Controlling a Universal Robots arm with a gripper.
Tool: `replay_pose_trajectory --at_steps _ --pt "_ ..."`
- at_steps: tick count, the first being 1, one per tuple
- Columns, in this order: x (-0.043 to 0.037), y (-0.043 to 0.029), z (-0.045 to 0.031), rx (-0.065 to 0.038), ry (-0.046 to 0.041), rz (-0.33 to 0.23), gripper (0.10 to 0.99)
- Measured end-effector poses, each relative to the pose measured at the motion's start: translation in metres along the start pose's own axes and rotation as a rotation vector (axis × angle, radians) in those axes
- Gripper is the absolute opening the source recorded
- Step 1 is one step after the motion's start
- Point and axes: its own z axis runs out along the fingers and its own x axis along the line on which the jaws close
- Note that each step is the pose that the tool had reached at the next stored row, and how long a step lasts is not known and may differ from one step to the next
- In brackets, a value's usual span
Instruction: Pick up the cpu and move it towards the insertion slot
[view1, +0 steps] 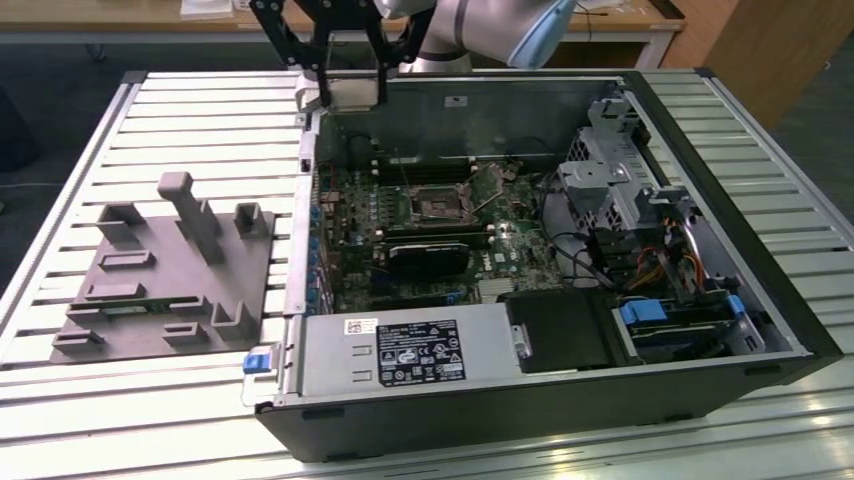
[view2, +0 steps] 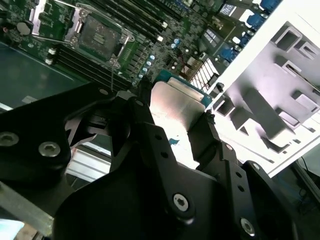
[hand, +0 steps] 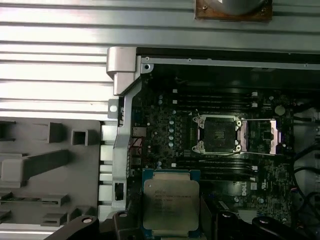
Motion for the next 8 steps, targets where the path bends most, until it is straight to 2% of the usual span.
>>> replay_pose_trajectory --at_steps 8 --pt "-0.0200 0.0029 0.0002 0.000 0.0000 0.000 0.545"
